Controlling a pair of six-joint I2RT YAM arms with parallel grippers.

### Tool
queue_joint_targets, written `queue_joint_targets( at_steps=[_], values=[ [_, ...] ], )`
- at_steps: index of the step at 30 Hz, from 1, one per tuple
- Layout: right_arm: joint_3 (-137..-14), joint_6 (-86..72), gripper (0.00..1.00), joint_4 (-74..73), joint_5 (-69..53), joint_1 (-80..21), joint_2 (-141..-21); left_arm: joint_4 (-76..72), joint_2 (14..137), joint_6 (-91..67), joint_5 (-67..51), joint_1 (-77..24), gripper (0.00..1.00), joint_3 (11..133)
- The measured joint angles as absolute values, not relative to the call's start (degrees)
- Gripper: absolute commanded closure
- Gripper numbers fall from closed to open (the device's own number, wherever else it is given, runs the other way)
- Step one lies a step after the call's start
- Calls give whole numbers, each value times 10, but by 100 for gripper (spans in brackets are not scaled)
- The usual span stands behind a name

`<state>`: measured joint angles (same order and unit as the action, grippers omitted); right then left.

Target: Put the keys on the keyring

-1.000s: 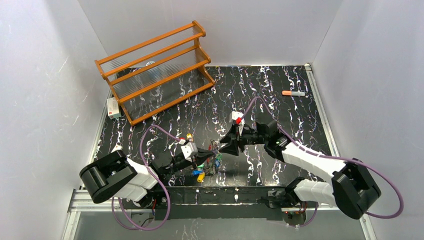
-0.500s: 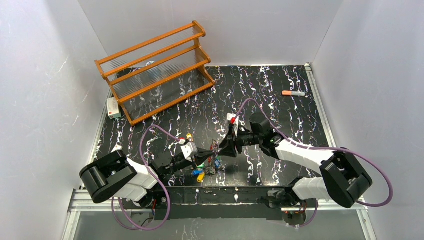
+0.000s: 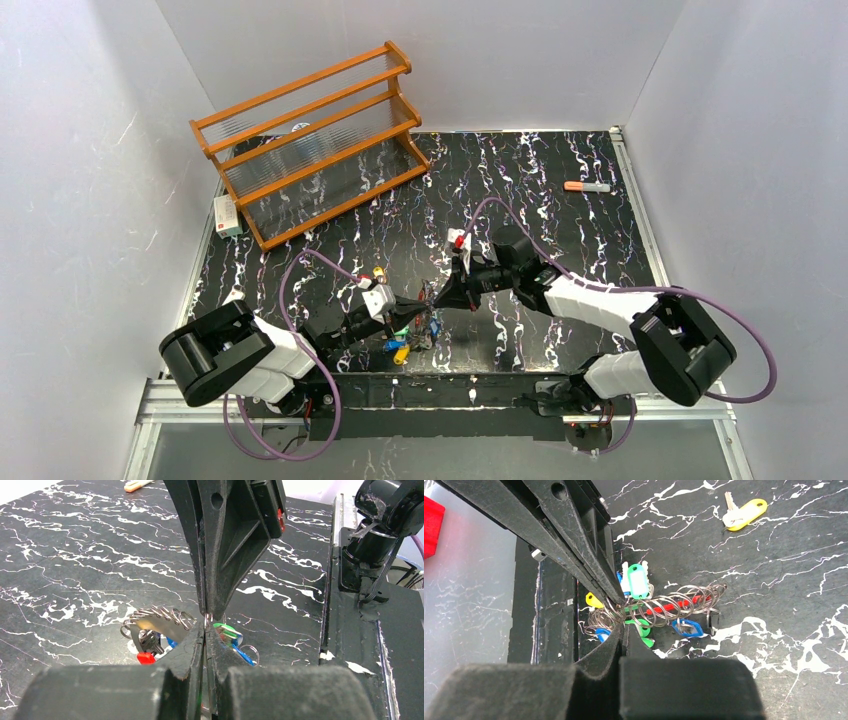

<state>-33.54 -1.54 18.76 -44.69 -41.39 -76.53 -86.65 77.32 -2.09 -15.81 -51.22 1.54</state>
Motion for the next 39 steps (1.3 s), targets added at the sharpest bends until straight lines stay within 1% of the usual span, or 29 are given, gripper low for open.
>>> queue_joint_targets(
  at_steps=[5, 6, 7, 10, 12, 15, 20, 23, 26, 30, 31, 35, 37, 39],
  values=[
    [-338, -15, 99, 186, -451, -414, -778, -861, 773, -21, -158, -512, 100, 15],
    [-340, -15, 95, 186, -452, -414, -783, -860, 773, -21, -158, -512, 100, 15],
    [-342, -16, 87, 186, -454, -414, -789, -859, 773, -21, -158, -512, 100, 15],
    [-347, -18, 71, 187, -456, -414, -807, -853, 773, -20, -158, -512, 100, 15],
    [-347, -20, 63, 185, -456, -414, -812, -858, 773, -20, -158, -512, 100, 15],
    [-346, -19, 54, 191, -454, -414, -808, -863, 771, -19, -158, -512, 100, 15],
    [-318, -10, 45, 203, -435, -414, -748, -866, 770, -19, -158, -512, 100, 15],
    [-296, -1, 45, 225, -425, -414, -695, -866, 770, -19, -158, -512, 100, 15],
    [-278, 6, 54, 256, -428, -414, -664, -866, 770, -19, -158, -512, 100, 15],
    [-274, 18, 73, 288, -453, -414, -665, -866, 770, -19, -158, -512, 100, 15],
    [-275, 21, 74, 293, -461, -414, -671, -866, 770, -20, -158, -512, 100, 15],
    [-277, 32, 73, 300, -488, -414, -704, -866, 770, -20, -158, -512, 100, 15],
    [-279, 37, 70, 299, -499, -414, -722, -866, 770, -20, -158, -512, 100, 15],
    [-284, 44, 64, 298, -507, -414, -735, -866, 770, -20, -158, -512, 100, 15]
  ],
)
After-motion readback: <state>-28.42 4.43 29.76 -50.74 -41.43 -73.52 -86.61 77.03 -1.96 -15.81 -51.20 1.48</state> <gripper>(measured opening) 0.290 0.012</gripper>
